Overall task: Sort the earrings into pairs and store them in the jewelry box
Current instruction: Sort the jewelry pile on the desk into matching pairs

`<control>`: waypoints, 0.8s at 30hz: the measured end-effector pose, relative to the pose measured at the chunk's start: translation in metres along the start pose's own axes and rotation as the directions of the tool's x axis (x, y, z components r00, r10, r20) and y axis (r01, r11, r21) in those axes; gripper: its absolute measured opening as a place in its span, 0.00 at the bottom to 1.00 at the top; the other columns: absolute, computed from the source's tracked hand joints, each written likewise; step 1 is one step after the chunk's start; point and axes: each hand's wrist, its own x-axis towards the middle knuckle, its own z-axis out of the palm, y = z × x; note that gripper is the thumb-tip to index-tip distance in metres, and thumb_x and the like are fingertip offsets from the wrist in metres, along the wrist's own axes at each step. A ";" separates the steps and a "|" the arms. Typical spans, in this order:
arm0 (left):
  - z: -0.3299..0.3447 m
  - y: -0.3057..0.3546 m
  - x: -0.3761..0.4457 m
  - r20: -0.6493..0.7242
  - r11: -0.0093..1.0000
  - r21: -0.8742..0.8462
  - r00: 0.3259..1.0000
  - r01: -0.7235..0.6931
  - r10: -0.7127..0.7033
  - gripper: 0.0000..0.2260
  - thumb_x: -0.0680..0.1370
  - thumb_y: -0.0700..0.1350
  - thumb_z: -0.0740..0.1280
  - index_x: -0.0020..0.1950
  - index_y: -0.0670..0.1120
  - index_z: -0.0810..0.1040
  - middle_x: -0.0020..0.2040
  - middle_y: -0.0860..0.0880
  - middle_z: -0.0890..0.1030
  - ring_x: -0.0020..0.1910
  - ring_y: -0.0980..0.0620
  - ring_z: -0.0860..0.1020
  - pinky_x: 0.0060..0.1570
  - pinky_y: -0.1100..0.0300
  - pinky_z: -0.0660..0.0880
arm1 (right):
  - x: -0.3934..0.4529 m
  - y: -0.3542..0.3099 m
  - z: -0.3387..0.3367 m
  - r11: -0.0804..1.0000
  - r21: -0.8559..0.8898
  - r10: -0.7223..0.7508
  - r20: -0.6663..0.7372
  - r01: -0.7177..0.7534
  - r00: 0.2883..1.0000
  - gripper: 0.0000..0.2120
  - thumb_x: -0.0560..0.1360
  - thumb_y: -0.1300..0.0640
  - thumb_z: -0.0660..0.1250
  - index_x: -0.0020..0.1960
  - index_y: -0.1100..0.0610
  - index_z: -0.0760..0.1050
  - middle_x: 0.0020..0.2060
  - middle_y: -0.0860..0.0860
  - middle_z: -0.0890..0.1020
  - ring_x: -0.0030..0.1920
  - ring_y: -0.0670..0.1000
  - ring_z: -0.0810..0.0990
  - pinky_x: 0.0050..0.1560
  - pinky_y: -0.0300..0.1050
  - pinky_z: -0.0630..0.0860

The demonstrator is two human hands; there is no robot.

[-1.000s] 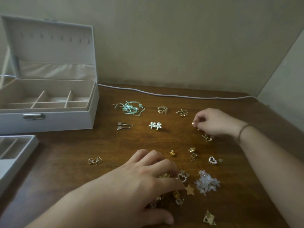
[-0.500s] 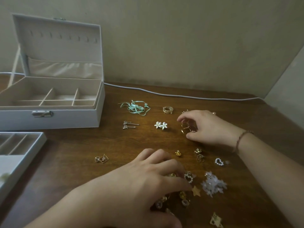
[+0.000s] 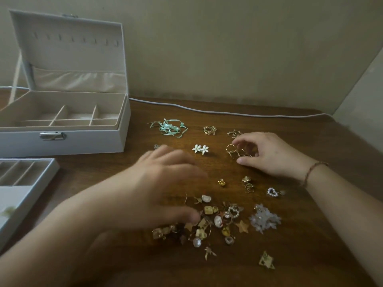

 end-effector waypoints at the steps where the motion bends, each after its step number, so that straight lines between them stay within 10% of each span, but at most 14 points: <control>1: -0.002 -0.004 -0.001 -0.043 0.999 0.006 0.998 0.042 -0.041 0.27 0.73 0.72 0.60 0.69 0.64 0.69 0.63 0.67 0.69 0.65 0.60 0.66 0.63 0.53 0.71 | 0.001 0.000 0.000 1.000 0.022 0.010 -0.007 -0.010 1.000 0.21 0.72 0.51 0.73 0.63 0.43 0.73 0.52 0.40 0.78 0.49 0.40 0.76 0.46 0.34 0.73; 12: -0.006 -0.032 -0.007 0.044 0.986 0.085 0.988 0.145 -0.149 0.12 0.78 0.55 0.67 0.61 0.61 0.76 0.51 0.66 0.75 0.54 0.60 0.72 0.55 0.53 0.74 | -0.008 -0.023 -0.005 0.995 -0.036 -0.102 -0.157 0.098 0.982 0.15 0.73 0.51 0.71 0.58 0.45 0.77 0.50 0.42 0.78 0.48 0.42 0.76 0.49 0.39 0.74; 19: 0.001 -0.031 -0.005 -0.011 0.986 0.117 0.993 0.116 -0.116 0.15 0.74 0.58 0.68 0.60 0.62 0.76 0.51 0.65 0.74 0.52 0.58 0.71 0.51 0.52 0.75 | -0.087 -0.036 -0.027 0.962 -0.095 -0.222 0.274 0.256 0.936 0.16 0.68 0.38 0.70 0.54 0.33 0.73 0.52 0.29 0.73 0.54 0.33 0.72 0.45 0.34 0.72; 24: 0.005 -0.030 -0.003 -0.032 0.986 0.126 0.994 0.112 -0.109 0.16 0.75 0.61 0.63 0.61 0.59 0.77 0.50 0.63 0.74 0.51 0.58 0.71 0.51 0.52 0.76 | -0.101 -0.025 -0.014 0.973 -0.007 -0.217 0.308 0.231 0.926 0.16 0.67 0.38 0.71 0.54 0.31 0.73 0.55 0.30 0.72 0.54 0.35 0.72 0.50 0.40 0.74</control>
